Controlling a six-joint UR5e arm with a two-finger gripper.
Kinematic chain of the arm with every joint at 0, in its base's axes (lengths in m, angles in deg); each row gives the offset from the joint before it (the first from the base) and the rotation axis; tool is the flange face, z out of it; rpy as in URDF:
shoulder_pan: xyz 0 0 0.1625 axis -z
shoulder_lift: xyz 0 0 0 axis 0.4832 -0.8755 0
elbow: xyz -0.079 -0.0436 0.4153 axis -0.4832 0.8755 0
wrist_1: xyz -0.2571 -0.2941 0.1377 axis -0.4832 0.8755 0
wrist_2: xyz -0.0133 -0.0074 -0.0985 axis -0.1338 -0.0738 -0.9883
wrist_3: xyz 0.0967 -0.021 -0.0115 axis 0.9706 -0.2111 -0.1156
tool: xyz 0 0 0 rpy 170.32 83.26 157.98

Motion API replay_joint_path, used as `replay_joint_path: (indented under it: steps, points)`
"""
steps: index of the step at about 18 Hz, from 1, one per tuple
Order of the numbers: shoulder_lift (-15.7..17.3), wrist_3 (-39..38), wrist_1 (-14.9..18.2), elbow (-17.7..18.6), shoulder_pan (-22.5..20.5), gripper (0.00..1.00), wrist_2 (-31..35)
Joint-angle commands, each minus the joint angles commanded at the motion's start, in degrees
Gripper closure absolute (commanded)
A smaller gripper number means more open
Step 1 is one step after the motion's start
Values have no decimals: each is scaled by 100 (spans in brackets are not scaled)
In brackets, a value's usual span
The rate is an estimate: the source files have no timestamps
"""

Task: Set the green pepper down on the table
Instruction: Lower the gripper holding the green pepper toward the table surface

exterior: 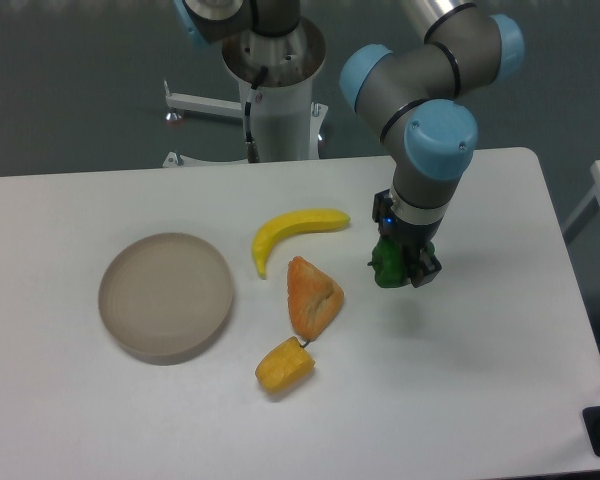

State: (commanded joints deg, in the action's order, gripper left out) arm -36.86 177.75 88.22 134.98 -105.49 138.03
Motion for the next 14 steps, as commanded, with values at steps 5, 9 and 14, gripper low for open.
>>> replay_joint_path:
  steps: [5, 9, 14]
  points:
    - [-342, -97, -26, -377, -9, 88, 0]
    - [-737, -429, -333, -554, -9, 88, 0]
    - [-1054, -475, -536, -729, -9, 88, -9]
